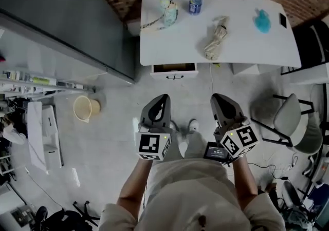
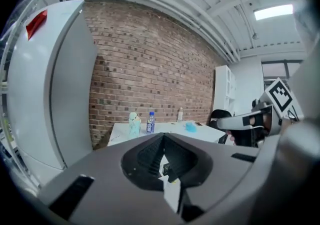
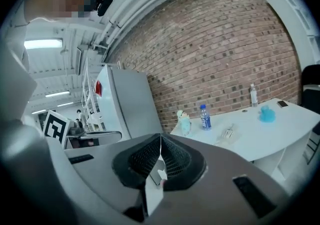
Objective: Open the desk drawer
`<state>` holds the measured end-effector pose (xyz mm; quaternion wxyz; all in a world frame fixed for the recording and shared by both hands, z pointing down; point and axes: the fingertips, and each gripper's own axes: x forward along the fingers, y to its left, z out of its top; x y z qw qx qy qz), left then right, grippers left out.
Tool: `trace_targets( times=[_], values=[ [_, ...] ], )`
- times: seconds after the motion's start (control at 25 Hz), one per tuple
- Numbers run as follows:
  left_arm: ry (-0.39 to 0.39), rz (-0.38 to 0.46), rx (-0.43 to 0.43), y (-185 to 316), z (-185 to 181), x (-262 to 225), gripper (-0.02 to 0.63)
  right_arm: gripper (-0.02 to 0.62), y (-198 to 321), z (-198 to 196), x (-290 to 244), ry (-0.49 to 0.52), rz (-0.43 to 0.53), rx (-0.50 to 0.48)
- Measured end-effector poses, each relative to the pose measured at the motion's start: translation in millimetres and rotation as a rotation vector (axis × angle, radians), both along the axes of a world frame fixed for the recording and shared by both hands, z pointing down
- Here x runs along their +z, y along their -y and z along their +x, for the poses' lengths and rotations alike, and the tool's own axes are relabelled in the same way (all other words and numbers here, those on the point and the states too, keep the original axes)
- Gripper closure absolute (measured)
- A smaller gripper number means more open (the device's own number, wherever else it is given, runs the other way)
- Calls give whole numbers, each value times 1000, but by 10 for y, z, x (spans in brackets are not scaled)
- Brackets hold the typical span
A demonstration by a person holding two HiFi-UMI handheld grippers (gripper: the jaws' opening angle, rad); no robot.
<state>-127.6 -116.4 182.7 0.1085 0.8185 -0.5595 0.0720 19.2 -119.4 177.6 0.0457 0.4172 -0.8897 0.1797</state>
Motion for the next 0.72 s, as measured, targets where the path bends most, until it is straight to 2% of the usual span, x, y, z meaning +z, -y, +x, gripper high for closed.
trace_targets(
  times=[0.2, 0.32, 0.72],
  values=[
    [-62, 45, 9, -258, -70, -548, 598, 569, -238, 179, -468, 1, 29, 25],
    [-64, 77, 1, -408, -145, -786, 598, 569, -346, 222, -659, 21, 48, 43],
    [-79, 148, -43, -857, -173, -1154, 598, 569, -653, 161, -1000, 27, 138, -1]
  ],
)
